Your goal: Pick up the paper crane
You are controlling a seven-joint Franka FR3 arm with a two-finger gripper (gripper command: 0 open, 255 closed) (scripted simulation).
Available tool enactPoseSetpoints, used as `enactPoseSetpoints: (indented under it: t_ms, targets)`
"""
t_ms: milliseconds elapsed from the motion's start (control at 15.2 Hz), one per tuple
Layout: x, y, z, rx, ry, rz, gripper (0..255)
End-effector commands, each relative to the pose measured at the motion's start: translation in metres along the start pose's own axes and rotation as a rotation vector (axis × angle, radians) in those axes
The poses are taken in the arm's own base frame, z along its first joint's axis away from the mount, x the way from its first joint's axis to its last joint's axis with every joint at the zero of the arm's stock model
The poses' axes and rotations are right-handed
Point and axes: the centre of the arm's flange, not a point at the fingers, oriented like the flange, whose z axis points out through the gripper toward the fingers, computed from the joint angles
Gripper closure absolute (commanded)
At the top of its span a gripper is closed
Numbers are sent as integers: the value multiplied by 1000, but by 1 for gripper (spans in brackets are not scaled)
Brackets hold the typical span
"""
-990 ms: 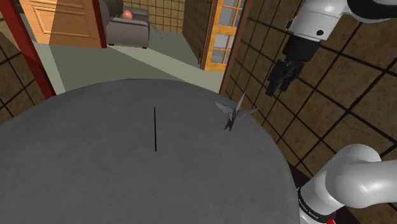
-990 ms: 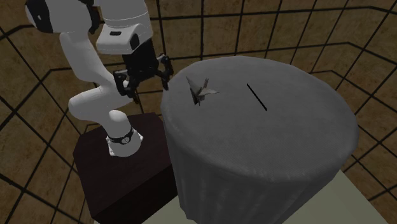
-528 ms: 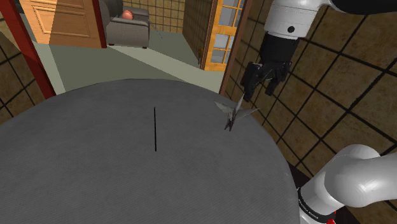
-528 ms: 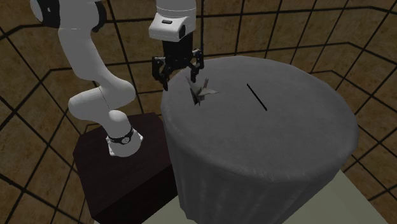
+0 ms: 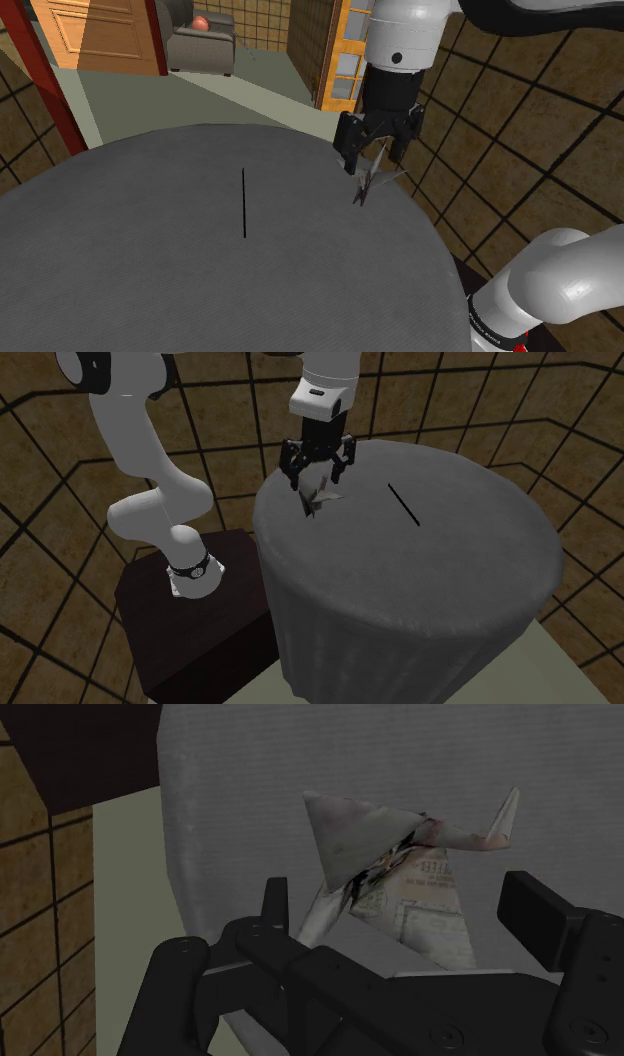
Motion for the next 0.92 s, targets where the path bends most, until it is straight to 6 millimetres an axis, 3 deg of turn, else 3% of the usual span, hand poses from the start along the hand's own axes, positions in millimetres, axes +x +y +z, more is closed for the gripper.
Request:
enactPoseSetpoints:
  t_ms: [0, 198, 330, 396, 858]
  targets:
    - [1, -2, 10, -1, 0, 3, 0]
    - [2, -4, 29, -1, 0, 3, 0]
    - [2, -4, 29, -1, 0, 3, 0]
    - [2, -3, 29, -1, 0, 3, 255]
    - [2, -3, 29, -1, 0, 3, 255]
